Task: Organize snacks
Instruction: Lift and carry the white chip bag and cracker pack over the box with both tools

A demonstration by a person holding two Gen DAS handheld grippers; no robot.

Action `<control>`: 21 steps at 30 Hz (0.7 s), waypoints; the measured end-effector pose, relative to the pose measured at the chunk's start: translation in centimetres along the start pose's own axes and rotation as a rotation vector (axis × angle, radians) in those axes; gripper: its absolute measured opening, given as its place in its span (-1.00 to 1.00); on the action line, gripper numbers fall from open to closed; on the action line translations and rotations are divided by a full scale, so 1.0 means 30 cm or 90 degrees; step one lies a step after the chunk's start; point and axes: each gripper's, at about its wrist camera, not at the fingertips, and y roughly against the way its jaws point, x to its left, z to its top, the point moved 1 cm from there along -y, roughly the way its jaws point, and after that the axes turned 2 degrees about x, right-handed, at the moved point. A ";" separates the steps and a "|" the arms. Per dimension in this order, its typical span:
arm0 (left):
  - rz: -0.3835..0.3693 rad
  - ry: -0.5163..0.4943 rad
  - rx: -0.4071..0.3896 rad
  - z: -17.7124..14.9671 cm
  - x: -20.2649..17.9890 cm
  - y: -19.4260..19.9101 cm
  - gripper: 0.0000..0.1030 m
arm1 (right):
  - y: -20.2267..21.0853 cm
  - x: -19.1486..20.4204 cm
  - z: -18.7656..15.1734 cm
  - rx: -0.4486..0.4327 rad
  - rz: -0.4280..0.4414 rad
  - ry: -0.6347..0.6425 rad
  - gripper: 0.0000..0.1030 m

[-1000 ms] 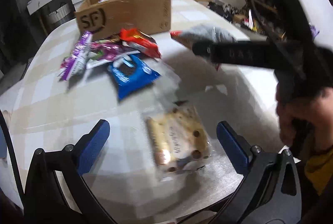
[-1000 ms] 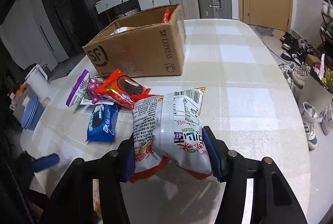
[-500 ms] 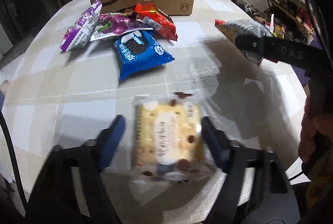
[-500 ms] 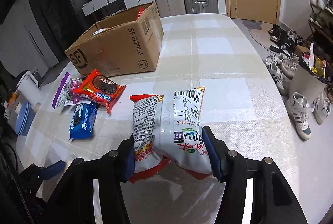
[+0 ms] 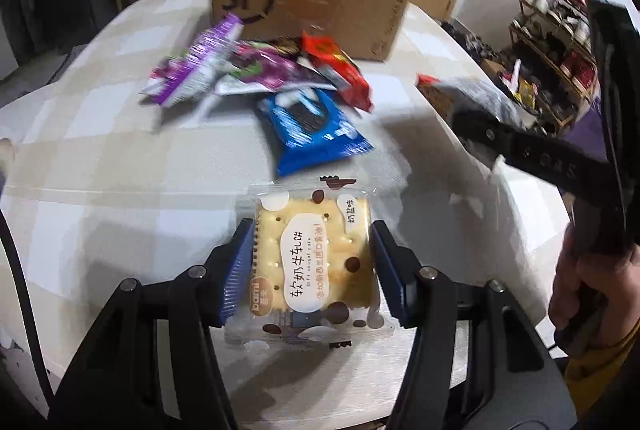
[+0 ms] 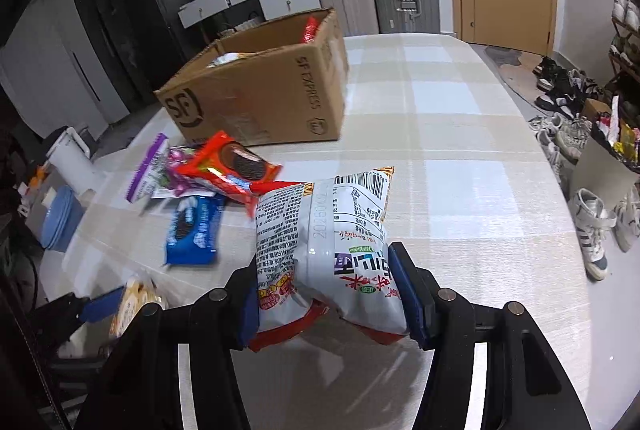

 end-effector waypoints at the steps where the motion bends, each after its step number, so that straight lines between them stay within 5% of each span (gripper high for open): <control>1: 0.002 0.008 -0.006 0.006 0.016 0.010 0.06 | 0.005 0.009 0.000 -0.002 0.007 0.001 0.12; 8: 0.039 0.059 -0.054 0.049 0.137 0.082 0.06 | 0.061 0.116 0.001 -0.026 0.077 0.000 0.12; 21: 0.046 0.061 -0.081 0.110 0.237 0.138 0.07 | 0.048 0.222 -0.016 -0.012 0.103 0.026 0.12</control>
